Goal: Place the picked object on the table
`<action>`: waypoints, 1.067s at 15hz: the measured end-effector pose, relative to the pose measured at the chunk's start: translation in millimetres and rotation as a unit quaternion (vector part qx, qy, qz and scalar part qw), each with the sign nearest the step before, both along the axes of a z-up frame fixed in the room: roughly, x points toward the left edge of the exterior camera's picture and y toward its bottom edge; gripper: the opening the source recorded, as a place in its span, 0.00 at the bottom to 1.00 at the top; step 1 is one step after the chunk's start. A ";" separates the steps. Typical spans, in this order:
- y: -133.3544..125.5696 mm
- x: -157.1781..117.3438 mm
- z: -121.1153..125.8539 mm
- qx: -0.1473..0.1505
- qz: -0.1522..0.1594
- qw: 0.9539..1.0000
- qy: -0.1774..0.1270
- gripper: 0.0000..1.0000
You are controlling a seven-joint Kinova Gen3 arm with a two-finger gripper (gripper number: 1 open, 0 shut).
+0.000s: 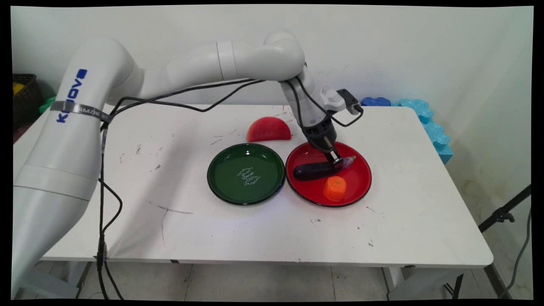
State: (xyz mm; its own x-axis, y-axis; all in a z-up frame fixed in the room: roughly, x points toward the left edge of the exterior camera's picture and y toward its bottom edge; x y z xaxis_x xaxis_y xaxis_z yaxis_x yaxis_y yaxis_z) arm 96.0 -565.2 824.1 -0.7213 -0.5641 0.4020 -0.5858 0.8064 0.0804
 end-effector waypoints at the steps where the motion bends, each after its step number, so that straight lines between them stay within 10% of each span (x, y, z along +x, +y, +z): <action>1: 1.0 1.7 6.9 -0.003 -0.003 1.000 0.001 0.00; 16: 92.0 53.6 120.1 -0.010 -0.055 0.997 0.052 0.00</action>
